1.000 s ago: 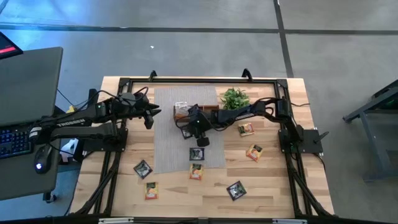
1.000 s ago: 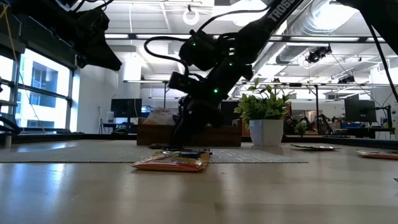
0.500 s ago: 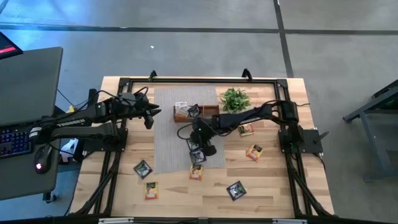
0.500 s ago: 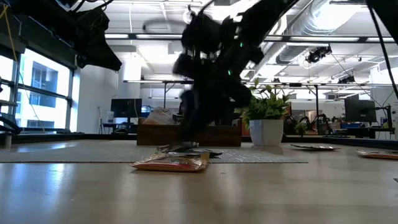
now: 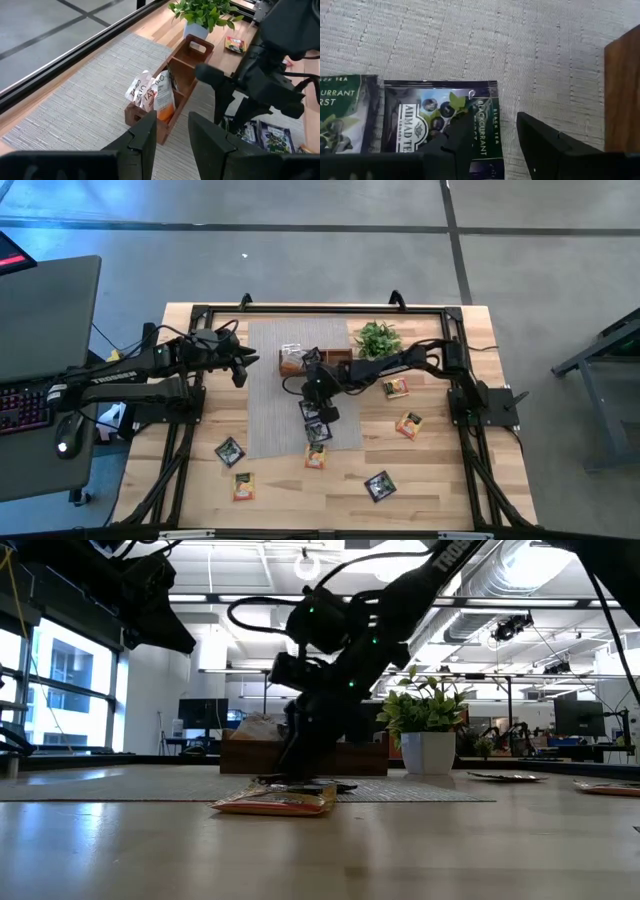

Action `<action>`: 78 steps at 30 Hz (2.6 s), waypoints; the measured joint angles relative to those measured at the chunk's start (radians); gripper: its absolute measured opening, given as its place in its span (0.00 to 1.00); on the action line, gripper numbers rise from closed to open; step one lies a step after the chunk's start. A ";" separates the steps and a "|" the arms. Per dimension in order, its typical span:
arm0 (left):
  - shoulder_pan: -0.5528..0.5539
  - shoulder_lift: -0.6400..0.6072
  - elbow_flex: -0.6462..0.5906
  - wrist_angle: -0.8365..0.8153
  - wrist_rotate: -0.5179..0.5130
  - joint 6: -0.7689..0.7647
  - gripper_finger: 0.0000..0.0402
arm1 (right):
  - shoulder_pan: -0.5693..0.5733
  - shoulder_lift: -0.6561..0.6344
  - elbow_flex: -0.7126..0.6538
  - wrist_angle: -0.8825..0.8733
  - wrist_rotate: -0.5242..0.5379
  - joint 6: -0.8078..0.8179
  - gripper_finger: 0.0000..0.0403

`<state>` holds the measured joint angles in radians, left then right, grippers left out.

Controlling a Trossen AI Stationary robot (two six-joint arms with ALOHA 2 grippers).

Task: Pick & Place Tea
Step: Put the black tea bag in the middle section of the brown wooden organizer

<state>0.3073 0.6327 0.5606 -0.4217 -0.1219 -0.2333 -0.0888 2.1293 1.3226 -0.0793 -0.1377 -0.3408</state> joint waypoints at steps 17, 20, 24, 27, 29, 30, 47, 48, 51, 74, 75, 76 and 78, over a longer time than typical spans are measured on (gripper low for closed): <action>0.000 0.000 0.000 0.000 -0.001 0.000 0.28 | 0.008 -0.012 -0.002 -0.040 0.056 -0.032 0.05; 0.000 0.000 0.000 0.000 -0.001 0.000 0.28 | 0.021 -0.054 -0.006 -0.048 0.171 -0.032 0.04; 0.000 0.000 0.000 0.001 -0.001 0.000 0.28 | 0.031 -0.145 -0.003 -0.025 0.423 -0.090 0.01; 0.000 0.000 0.000 0.001 -0.002 0.000 0.28 | 0.013 -0.175 -0.003 -0.026 0.554 -0.144 0.01; 0.000 0.000 0.000 0.001 -0.001 0.000 0.28 | -0.011 -0.183 -0.003 -0.049 0.494 -0.156 0.01; 0.000 0.000 0.000 0.000 0.000 0.000 0.28 | -0.023 -0.185 -0.004 -0.062 0.418 -0.152 0.01; 0.000 0.000 0.000 0.003 0.006 -0.001 0.28 | -0.028 -0.094 -0.103 0.018 0.044 0.003 0.39; 0.000 0.000 0.000 0.002 0.006 -0.007 0.28 | -0.029 -0.082 -0.103 0.022 0.033 0.003 0.40; 0.000 0.000 0.000 0.001 0.006 -0.010 0.28 | -0.030 -0.056 -0.100 0.032 0.025 0.007 0.42; 0.000 0.000 0.000 0.001 0.005 -0.011 0.28 | -0.005 -0.089 -0.104 -0.009 0.130 -0.069 0.02; 0.000 0.000 0.000 0.000 0.005 -0.011 0.28 | 0.000 -0.107 -0.106 -0.012 0.179 -0.071 0.02; 0.000 0.000 0.000 0.001 0.005 -0.011 0.28 | 0.004 -0.127 -0.107 -0.001 0.233 -0.072 0.02; 0.000 0.000 0.000 0.000 0.005 -0.011 0.28 | 0.009 -0.166 -0.102 0.025 0.405 -0.093 0.01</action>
<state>0.3074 0.6323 0.5606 -0.4212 -0.1169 -0.2438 -0.0799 1.9629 1.2206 -0.0541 0.2676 -0.4336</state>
